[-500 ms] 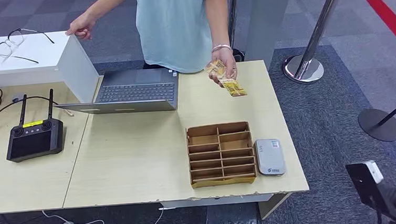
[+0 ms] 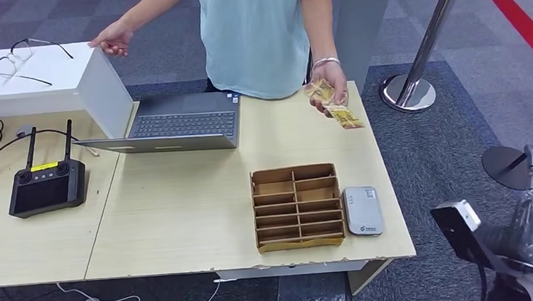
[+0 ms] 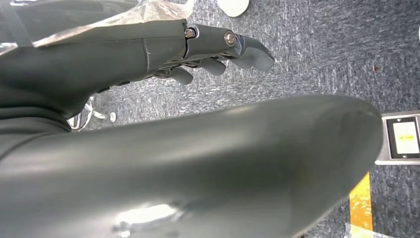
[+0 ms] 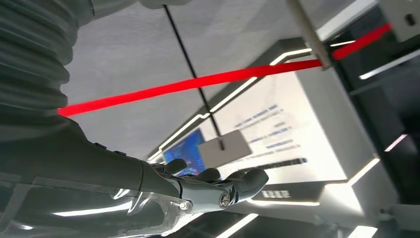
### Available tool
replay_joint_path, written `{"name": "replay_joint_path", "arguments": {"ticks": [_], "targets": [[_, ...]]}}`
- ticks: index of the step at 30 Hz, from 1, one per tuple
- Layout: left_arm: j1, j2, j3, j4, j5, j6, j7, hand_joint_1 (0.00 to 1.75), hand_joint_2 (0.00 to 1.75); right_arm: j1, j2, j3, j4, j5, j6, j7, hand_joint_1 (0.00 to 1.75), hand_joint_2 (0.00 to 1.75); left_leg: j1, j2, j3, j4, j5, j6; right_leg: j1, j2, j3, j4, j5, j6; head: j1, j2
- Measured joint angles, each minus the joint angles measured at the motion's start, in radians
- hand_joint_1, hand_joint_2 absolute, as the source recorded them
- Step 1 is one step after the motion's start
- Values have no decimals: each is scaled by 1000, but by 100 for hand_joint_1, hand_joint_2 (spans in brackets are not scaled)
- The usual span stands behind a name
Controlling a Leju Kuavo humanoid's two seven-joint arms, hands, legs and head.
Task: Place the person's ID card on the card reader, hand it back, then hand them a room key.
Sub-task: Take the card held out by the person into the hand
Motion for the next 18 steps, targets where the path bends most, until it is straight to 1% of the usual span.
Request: {"name": "replay_joint_path", "arguments": {"ticks": [9,18], "targets": [[0,0,-2,0,-14,-11,-1,0,0,-122,-27,148,-25,25,40,-12,0,175,0,0,-1,0,0,0,0,0,0,0,0,0,0,0],[-1,2,-15,0,-30,-17,-10,0,0,-222,-34,273,-23,40,103,-41,0,175,0,0,-1,0,0,0,0,0,0,0,0,0,0,0]]}}
